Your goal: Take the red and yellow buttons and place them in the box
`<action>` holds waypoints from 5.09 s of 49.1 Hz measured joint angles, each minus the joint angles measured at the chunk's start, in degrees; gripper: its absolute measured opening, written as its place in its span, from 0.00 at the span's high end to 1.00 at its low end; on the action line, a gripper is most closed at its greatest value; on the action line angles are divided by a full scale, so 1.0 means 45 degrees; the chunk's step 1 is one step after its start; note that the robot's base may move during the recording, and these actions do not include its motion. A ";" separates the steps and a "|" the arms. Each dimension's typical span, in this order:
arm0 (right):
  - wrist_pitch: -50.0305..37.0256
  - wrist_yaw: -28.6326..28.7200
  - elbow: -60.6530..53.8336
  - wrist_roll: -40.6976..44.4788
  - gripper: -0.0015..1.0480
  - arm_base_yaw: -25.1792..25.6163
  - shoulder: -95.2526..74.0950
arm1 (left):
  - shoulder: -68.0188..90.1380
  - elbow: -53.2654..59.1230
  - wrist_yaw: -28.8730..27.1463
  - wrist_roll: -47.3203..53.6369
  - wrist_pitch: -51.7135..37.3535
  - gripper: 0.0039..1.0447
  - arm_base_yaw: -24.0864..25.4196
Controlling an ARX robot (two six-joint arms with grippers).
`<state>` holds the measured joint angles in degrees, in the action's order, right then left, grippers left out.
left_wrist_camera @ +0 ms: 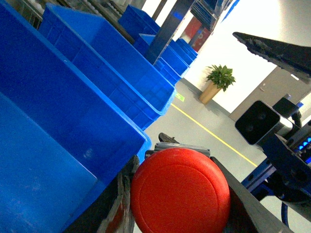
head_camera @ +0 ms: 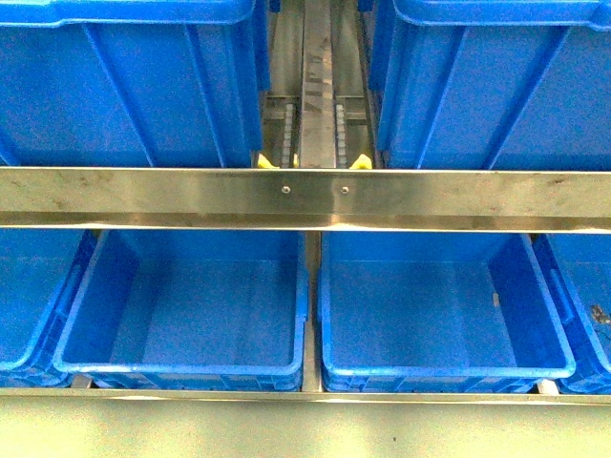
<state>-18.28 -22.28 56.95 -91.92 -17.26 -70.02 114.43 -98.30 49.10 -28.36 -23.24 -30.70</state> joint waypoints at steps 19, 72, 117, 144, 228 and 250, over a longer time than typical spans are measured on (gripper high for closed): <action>0.0039 0.0068 -0.0146 -0.0005 0.03 -0.0223 -0.0044 | 0.0151 -0.0787 0.0073 -0.0330 -0.0335 0.68 -0.0418; 0.0330 0.0204 -0.0185 0.0000 0.69 0.0437 0.0121 | 0.0214 -0.0491 -0.0155 0.0452 0.0267 0.69 -0.0894; -0.0393 0.0680 -0.0879 0.1297 0.70 0.1511 -0.0816 | -0.3531 0.2861 -0.4129 -0.0126 -0.1141 0.07 0.1122; -0.3769 0.0321 -0.1593 1.1006 0.70 -0.0685 -0.0597 | -1.9526 1.4304 -1.1001 0.5226 0.6955 0.36 0.6751; -0.5523 -0.5095 -0.2195 1.6538 0.71 -0.4838 -0.0588 | -2.5242 2.1566 -1.0953 0.6188 0.5187 0.07 0.6800; -0.5003 -0.4847 -0.3055 1.5737 0.71 -0.3026 0.0855 | -2.5242 2.1570 -1.0914 0.6193 0.5183 0.07 0.6800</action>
<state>-40.80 -44.10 43.20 -21.10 -30.87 -66.17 0.84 -1.23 -0.01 -0.49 0.08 -0.10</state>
